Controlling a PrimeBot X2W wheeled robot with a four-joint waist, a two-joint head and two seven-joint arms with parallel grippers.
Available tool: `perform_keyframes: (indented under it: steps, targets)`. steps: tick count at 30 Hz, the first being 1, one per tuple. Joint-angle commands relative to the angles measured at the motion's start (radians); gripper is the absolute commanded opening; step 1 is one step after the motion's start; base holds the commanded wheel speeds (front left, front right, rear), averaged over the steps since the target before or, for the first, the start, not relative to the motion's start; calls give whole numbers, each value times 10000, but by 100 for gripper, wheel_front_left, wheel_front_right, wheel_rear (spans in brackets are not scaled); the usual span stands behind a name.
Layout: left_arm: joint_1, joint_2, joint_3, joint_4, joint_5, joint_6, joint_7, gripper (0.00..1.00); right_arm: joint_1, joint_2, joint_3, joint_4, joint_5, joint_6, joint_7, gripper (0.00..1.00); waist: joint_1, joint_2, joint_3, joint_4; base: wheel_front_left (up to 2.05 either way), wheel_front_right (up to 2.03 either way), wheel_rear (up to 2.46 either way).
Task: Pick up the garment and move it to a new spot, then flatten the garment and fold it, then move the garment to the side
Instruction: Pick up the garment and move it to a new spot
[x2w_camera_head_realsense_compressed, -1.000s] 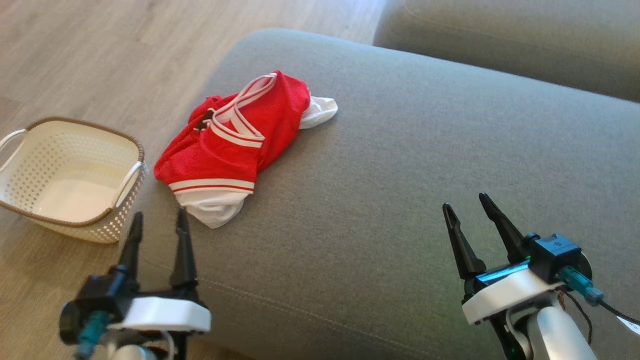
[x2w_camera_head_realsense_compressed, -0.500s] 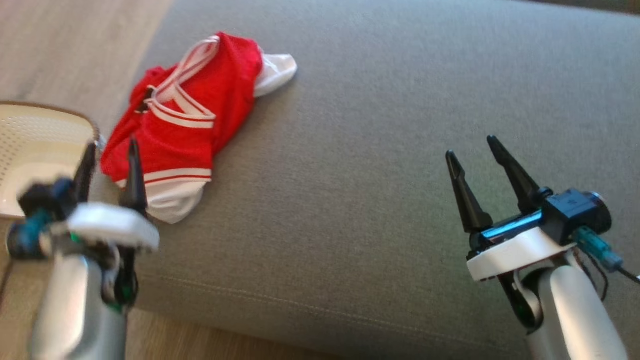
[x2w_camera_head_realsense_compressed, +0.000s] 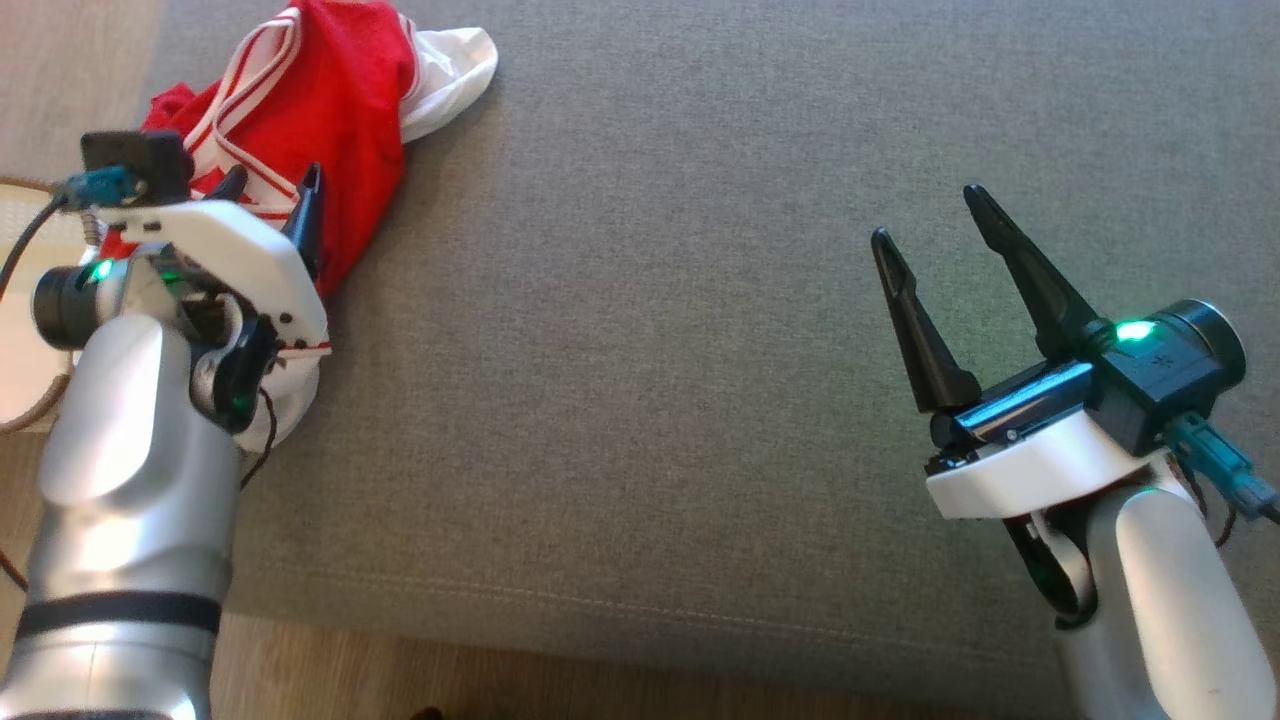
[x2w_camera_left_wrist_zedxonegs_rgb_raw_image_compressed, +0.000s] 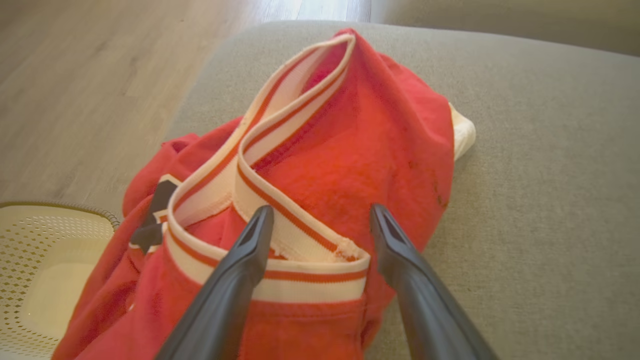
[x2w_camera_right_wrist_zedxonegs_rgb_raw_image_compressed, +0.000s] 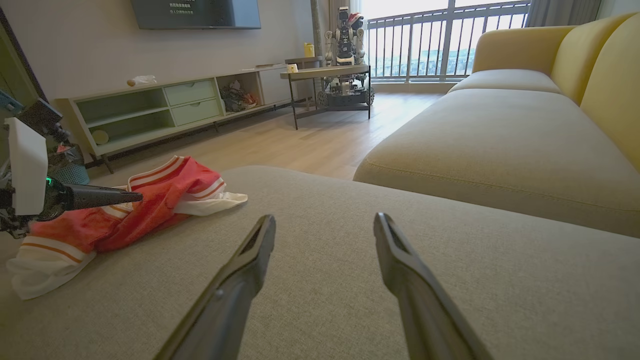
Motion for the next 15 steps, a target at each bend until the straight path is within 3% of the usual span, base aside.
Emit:
perform_keyframes:
  steps: [1, 6, 7, 8, 11, 15]
  targets:
    - [-463, 561, 212, 66, 103, -29, 110, 100, -201, 10, 309, -421, -80, -4, 68, 100, -2, 0, 77, -67, 0, 0, 0]
    - [-869, 646, -43, 1221, 268, -18, 297, 100, -220, -11, 398, -420, -45, -4, 54, 100, -2, 0, 126, -176, 0, 0, 0]
    - [-905, 650, -88, 1425, 262, -26, 342, 63, -220, -11, 397, -407, -32, -4, 49, 100, -2, 0, 116, -193, 0, 0, 0]
    - [-928, 663, -164, 1582, 259, -44, 365, 0, -216, -10, 395, -389, -21, -4, 42, 100, -2, 0, 101, -211, 0, 0, 0]
    - [-994, 735, -291, 1756, 234, -78, 241, 0, -204, -1, 374, -341, -7, -4, 14, 100, -2, 0, 49, -238, 0, 0, 0]
    - [-1200, 938, -62, 1588, 157, 110, -889, 0, -169, 36, 268, -209, 28, -4, -54, 100, -2, 0, -163, -229, 0, 0, 0]
